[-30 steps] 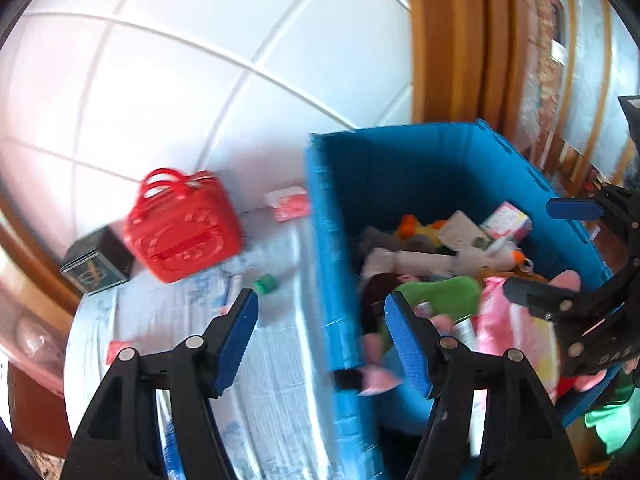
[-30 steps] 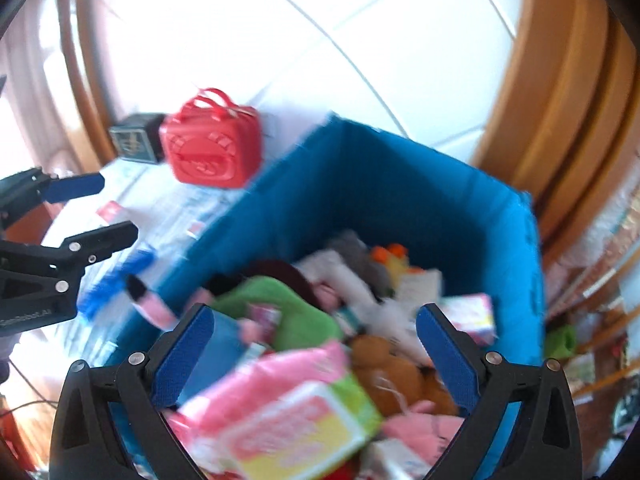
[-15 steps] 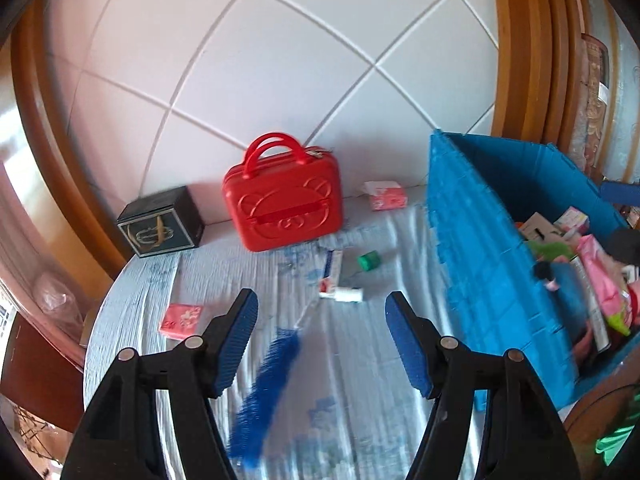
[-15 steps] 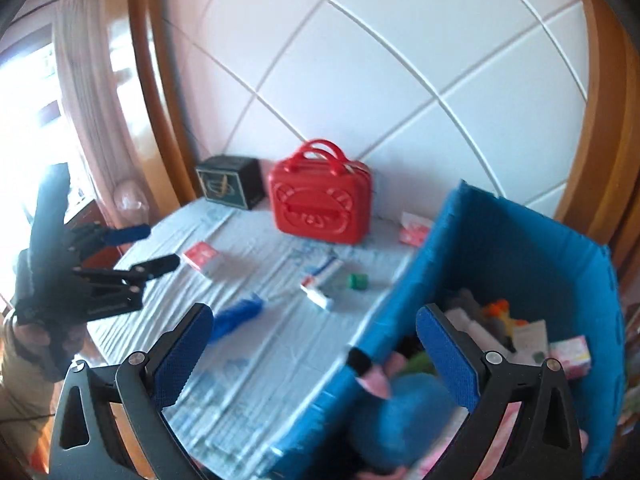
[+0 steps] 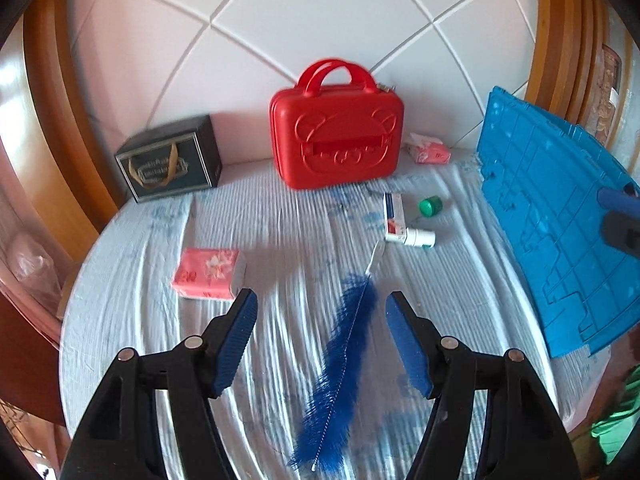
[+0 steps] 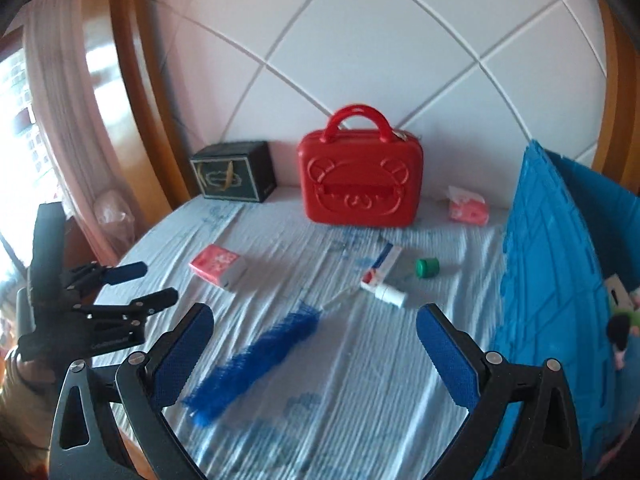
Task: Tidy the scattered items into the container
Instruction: 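Withdraw both tools from the bin back over the bed, then grasp the blue bottle brush with the left tool while the right tool grasps the white pill bottle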
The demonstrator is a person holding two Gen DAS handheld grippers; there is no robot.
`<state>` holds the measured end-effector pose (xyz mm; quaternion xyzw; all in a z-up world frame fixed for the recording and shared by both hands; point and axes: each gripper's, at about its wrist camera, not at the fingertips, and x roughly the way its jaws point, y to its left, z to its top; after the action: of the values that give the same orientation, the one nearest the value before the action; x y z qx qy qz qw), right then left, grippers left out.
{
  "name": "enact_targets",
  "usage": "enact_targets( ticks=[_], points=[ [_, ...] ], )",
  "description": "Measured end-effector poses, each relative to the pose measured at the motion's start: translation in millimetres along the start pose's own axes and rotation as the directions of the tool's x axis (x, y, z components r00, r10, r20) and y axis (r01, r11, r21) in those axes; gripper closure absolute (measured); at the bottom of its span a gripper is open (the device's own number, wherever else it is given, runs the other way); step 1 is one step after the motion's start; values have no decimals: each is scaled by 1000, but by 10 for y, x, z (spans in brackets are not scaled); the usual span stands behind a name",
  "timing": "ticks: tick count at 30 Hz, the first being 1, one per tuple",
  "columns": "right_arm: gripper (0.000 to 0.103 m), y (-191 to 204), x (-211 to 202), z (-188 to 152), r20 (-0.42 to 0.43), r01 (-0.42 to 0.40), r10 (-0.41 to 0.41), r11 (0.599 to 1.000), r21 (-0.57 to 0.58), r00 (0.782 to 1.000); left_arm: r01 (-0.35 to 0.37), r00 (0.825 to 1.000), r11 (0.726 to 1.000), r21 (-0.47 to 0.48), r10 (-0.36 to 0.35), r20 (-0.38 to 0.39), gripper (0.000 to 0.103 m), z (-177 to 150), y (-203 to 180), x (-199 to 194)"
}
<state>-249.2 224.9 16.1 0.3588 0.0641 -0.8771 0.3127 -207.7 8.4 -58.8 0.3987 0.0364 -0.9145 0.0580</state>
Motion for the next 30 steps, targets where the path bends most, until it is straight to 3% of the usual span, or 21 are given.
enact_targets(
  ticks=[5,12,19,25,26,28,30],
  points=[
    [0,-152,645,-348,-100,98,-91,993,65,991,48,996,997,-54,-52,-66,37,-282,38,550],
    [0,-346,1341,-805,-239,112,-80,986,122,968,58,983,994,-88,-72,-167,37,-489,-94,1303],
    [0,-632,1793,-874,-301,133,-82,979,156,950,32,969,998,-61,-46,-242,37,-475,-213,1970],
    [0,-951,2242,-784,-333,156,-84,968,196,939,90,948,994,-56,-103,-301,37,-523,-320,2429],
    [0,-1007,2333,-769,-338,161,-83,965,209,937,79,948,996,-35,-86,-307,37,-529,-353,2501],
    [0,-1098,2489,-749,-350,167,-77,958,233,934,25,966,999,31,-17,-258,37,-498,-428,2552],
    [0,-1174,2670,-719,-359,166,-67,953,253,931,6,976,999,37,2,-218,34,-410,-421,2651]
  ],
)
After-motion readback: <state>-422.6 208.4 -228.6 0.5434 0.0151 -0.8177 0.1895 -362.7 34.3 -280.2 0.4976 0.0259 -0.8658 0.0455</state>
